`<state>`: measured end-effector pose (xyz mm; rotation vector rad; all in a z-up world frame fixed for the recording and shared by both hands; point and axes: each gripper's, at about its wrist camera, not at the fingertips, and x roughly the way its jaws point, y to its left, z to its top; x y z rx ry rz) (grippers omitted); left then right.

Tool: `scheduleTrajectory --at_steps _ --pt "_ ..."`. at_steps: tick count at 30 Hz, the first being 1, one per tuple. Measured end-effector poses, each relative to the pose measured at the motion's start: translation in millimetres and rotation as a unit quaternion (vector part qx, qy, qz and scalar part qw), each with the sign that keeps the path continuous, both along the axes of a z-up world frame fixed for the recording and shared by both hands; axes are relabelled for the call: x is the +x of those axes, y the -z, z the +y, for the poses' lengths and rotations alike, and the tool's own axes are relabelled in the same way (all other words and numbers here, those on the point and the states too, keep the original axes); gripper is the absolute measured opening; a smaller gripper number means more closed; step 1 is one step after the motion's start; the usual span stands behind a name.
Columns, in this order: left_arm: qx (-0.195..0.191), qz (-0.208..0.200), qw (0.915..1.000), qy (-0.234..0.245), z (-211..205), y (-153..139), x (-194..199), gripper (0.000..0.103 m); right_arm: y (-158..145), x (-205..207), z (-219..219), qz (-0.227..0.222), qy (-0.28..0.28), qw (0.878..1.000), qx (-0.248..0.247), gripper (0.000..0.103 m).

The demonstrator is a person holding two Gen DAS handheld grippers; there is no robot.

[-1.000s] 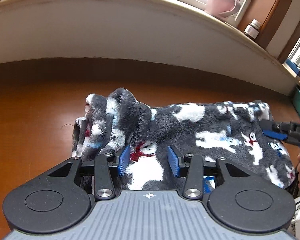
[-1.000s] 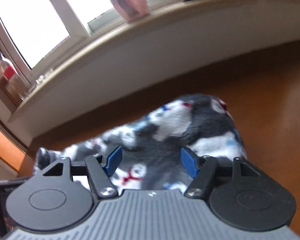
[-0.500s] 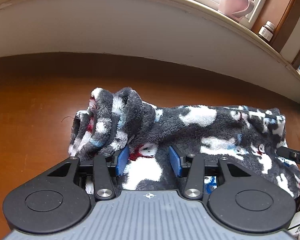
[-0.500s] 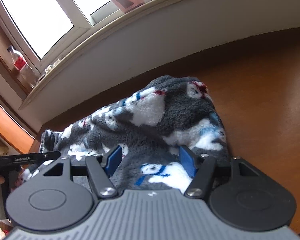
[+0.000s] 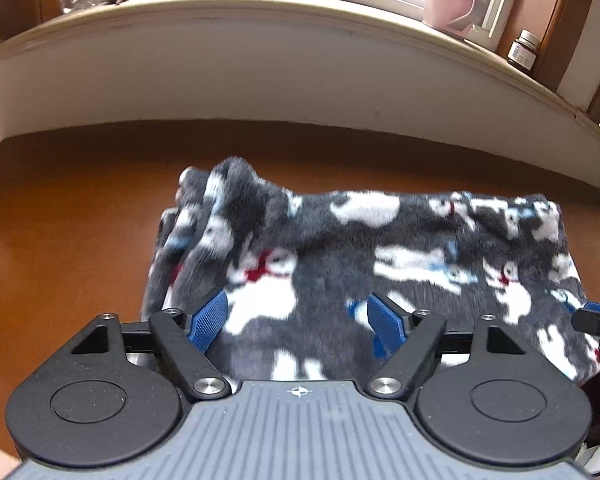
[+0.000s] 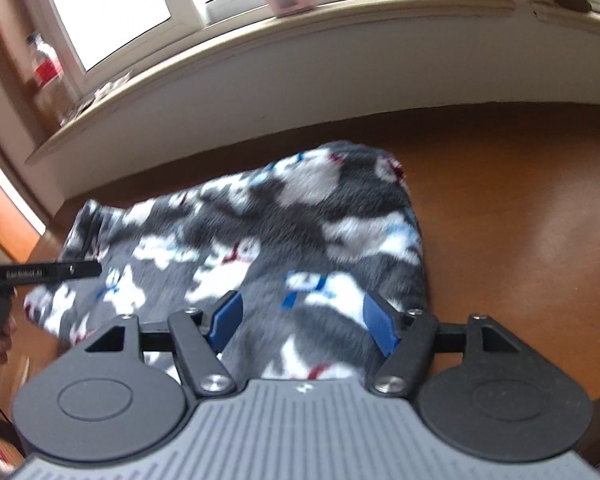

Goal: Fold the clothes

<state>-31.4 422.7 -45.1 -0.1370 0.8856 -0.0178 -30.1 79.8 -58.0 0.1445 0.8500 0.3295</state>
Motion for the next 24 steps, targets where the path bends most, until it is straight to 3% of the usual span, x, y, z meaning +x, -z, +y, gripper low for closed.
scheduleTrajectory --at_steps 6,11,21,24 --pt "0.003 -0.004 1.0000 -0.006 3 3 -18 0.082 6 -14 3 0.004 -0.002 1.000 -0.025 0.070" --pt "-0.003 -0.009 0.9998 -0.018 4 -8 -18 0.083 -10 -13 7 0.007 0.009 1.000 -0.021 0.070" --pt "0.029 0.013 0.9992 -0.025 1 -30 -26 0.088 -35 -12 33 0.039 0.020 0.997 -0.058 0.071" --pt "0.030 0.022 0.9988 -0.030 3 -33 -30 0.103 -39 -14 39 0.044 0.020 0.997 -0.061 0.072"
